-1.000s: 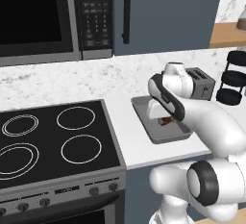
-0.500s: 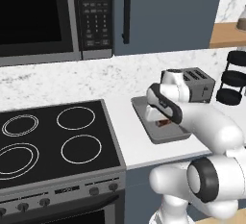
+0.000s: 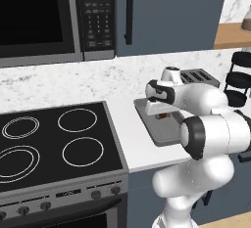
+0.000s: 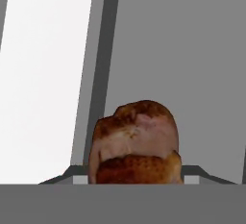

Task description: Place one lemon and one chicken drumstick in each tupperware on the nearby counter, to pack two identical lunches.

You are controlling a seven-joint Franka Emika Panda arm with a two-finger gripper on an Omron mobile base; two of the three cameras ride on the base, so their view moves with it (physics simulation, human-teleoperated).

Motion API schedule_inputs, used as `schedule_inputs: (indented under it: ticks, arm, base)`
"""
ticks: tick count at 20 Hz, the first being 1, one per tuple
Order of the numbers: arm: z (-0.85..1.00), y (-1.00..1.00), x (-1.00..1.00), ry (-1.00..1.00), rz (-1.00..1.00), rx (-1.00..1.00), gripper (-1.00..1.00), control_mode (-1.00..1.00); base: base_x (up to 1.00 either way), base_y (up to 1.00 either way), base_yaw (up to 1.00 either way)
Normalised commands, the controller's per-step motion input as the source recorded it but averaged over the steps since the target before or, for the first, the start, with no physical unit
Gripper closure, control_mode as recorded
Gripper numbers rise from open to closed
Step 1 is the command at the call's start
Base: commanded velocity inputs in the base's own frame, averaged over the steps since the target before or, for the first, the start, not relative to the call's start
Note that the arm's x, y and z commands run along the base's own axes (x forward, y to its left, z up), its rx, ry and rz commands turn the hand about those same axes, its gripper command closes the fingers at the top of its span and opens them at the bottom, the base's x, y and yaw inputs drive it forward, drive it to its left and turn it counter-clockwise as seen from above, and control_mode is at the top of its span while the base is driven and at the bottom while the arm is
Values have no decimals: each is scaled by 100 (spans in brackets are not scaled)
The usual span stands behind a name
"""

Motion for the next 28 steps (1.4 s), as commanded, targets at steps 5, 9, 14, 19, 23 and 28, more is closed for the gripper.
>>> schedule_inputs:
  ticks: [5, 9, 14, 19, 23, 28]
  arm:
    - [-40, -10, 36, -2, 10, 0, 100, -100]
    - [-63, 0, 12, -7, 13, 0, 100, -100]
    - [-32, 0, 0, -8, 11, 0, 100, -100]
    - [-19, 0, 1, -3, 9, 0, 100, -100]
    - [-14, 0, 4, -2, 7, 0, 100, -100]
    - [0, 0, 11, 0, 2, 0, -100, -100]
  base:
    - [0, 0, 0]
    - [0, 0, 0]
    - [0, 0, 0]
    - [0, 0, 0]
    - [0, 0, 0]
    - [0, 0, 0]
